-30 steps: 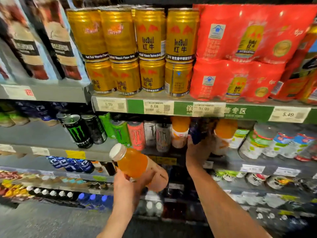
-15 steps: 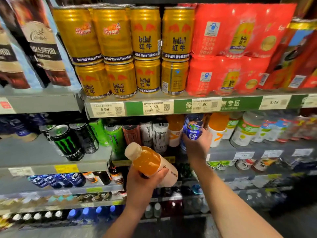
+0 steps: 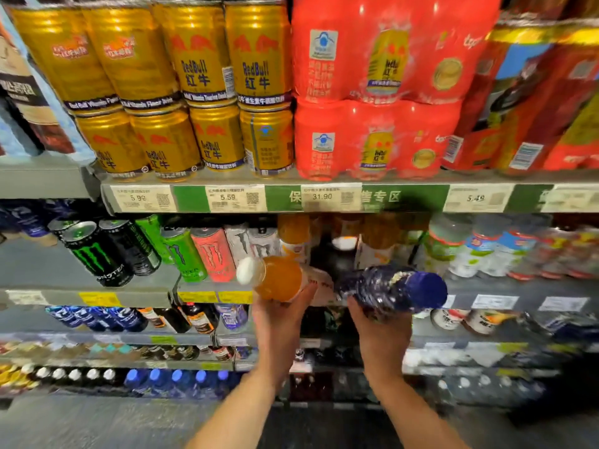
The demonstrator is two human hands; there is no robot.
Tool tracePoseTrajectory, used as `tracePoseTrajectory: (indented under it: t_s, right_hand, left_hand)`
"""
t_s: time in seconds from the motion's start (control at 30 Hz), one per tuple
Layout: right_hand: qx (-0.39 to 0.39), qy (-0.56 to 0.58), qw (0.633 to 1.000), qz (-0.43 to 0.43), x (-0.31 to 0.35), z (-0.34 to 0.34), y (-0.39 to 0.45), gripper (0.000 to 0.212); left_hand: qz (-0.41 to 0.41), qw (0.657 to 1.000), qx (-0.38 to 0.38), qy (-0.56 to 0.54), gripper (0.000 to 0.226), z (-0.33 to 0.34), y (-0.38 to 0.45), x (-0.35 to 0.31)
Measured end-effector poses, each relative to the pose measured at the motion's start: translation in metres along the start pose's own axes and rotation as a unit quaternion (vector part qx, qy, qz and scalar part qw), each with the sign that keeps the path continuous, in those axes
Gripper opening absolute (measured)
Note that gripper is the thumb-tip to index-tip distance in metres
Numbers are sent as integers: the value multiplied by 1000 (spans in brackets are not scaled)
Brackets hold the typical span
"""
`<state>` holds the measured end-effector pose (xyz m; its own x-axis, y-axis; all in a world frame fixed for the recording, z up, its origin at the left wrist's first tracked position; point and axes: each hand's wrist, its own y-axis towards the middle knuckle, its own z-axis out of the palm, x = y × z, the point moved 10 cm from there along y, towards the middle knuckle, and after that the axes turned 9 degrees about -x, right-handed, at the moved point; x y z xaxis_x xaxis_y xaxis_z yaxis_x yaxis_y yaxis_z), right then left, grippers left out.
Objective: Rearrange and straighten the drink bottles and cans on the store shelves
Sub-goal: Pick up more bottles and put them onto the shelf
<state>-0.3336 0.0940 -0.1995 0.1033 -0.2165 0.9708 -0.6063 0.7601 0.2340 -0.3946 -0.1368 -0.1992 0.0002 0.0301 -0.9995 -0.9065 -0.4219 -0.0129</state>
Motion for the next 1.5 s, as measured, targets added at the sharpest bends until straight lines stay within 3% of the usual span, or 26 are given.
tracePoseTrajectory:
  t_s: [0.13,0.2,0.27,0.37,0.43,0.53,0.6,0.67,0.8,0.87,1.0,1.1,1.27,1.5]
  right_hand:
    - [60,-39,997,-28,-7,-47,13,31]
    - [79,-39,996,-24,-14,-67,20,45]
    - [121,-5,992,23,-23,-80,25,45]
    - [180,-36,979,88,-45,-97,25,78]
    - [180,-58,978,86,-57,-108,30,86]
    - [163,-86,981,66,-55,-118,40,58]
    - [165,-101,980,39,-56,-121,43,55]
    - [176,-103,978,48,-64,-125,44,62]
    - [150,-94,981,75,-77,-136,43,109]
    - [147,-88,980,102,-83,-140,45,105]
    - [197,-119,971,60,-72,-139,41,85]
    - [186,-128,972,61,-74,-141,45,76]
    - [216,-144,965,34,-71,-137,40,66]
    - [214,-76,968,111,-78,-132,32,60]
  left_hand:
    - [3,998,-53,19,68,36,-3,-1]
    - [44,993,-83,71,74,49,-8,-14]
    - [83,986,-86,114,72,66,-10,-24]
    - [112,966,-82,217,81,91,-3,-26]
    - [122,957,-85,250,84,106,0,-28]
    - [116,964,-85,226,74,119,-1,-25]
    - [104,971,-82,197,70,120,-1,-18]
    - [100,976,-80,176,71,120,1,-14]
    - [102,983,-77,133,67,120,2,-9]
    - [100,987,-75,103,67,119,2,-1]
    - [85,988,-91,87,67,119,1,19]
    - [78,981,-122,132,70,115,-3,31]
    - [137,949,-154,238,64,114,6,27]
    - [117,956,-153,222,42,102,5,30]
